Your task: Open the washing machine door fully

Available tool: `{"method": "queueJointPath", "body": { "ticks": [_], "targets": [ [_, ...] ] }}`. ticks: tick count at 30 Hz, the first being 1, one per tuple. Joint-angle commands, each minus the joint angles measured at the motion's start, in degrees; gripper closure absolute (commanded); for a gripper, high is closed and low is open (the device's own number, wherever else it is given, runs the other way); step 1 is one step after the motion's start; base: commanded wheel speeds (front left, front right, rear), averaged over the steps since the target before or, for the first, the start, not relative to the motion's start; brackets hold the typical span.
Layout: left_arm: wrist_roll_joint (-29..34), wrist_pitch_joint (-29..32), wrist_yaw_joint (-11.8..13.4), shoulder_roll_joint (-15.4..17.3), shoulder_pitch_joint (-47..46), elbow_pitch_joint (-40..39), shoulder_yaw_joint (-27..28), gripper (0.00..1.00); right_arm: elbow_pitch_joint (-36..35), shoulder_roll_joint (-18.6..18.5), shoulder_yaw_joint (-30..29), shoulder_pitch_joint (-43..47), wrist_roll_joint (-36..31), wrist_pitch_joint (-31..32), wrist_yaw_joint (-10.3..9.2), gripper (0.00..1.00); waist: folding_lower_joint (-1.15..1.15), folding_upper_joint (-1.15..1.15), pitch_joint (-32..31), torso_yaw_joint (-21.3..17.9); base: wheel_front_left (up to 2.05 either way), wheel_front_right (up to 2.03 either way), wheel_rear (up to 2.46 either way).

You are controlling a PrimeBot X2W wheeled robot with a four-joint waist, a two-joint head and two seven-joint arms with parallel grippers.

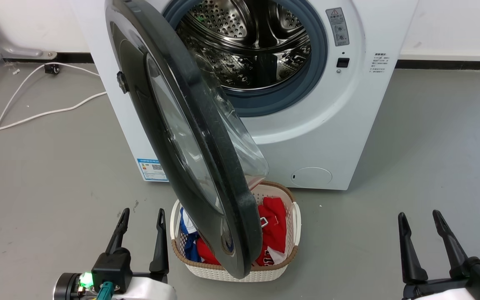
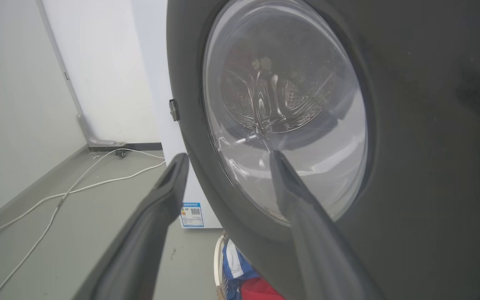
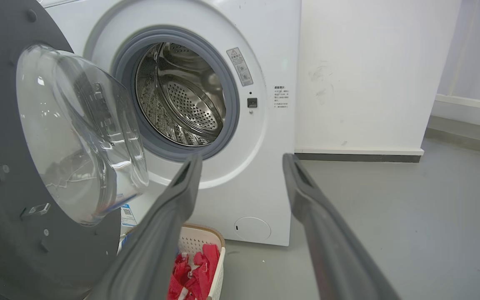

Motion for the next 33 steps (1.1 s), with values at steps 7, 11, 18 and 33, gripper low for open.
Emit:
{"method": "queueJointPath", "body": {
  "ticks": [7, 11, 18, 33],
  "targets": [
    [-0.7, -0.1, 0.4, 0.0, 0.5, 0.0, 0.3, 0.00, 0.6, 0.2, 0.1, 0.1, 0.5, -0.1, -0.01, 0.00, 0.00, 0.00, 0.0, 0.0, 0.00, 0.00, 0.00],
    [-1.1, -0.1, 0.3, 0.0, 0.1, -2.7, 0.7, 1.00, 0.7, 0.2, 0.2, 0.1, 0.4, -0.1, -0.01, 0.00, 0.00, 0.00, 0.0, 0.0, 0.00, 0.00, 0.00],
    [-0.3, -0.1, 0.3, 0.0, -1.0, -6.3, 2.5, 1.00, 0.6, 0.2, 0.1, 0.0, 0.5, -0.1, -0.01, 0.00, 0.00, 0.00, 0.0, 0.3, 0.00, 0.00, 0.00],
    [2.1, -0.1, -1.4, 0.2, -7.5, -21.2, 0.3, 1.00, 0.2, 0.2, 0.5, 0.2, 0.5, -0.1, -0.01, 0.00, 0.00, 0.00, 0.0, 0.6, 0.00, 0.00, 0.00]
  ]
}}
